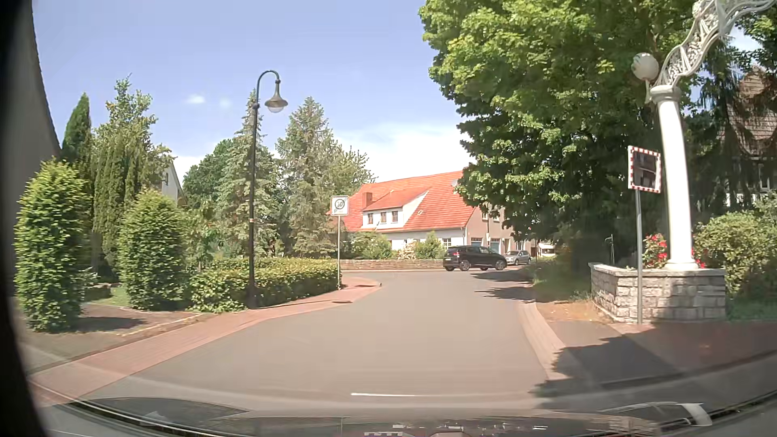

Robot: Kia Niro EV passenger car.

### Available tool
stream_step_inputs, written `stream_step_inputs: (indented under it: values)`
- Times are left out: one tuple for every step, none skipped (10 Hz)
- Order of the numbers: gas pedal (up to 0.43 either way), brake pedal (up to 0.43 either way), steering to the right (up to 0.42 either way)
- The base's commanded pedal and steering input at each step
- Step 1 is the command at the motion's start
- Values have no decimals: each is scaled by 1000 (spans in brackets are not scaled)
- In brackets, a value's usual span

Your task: Follow the waypoints while adhering to traffic rules and regulations

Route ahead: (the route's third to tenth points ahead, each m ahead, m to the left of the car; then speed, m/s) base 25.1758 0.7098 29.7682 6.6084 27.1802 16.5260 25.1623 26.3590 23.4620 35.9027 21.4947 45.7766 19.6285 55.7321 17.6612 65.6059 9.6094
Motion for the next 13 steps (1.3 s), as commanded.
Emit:
stream_step_inputs:
  values:
    - [47,0,50]
    - [8,0,55]
    - [0,0,59]
    - [0,0,64]
    - [0,0,66]
    - [0,0,68]
    - [0,0,68]
    - [0,0,68]
    - [0,0,68]
    - [0,6,68]
    - [0,24,68]
    - [0,79,66]
    - [0,134,62]
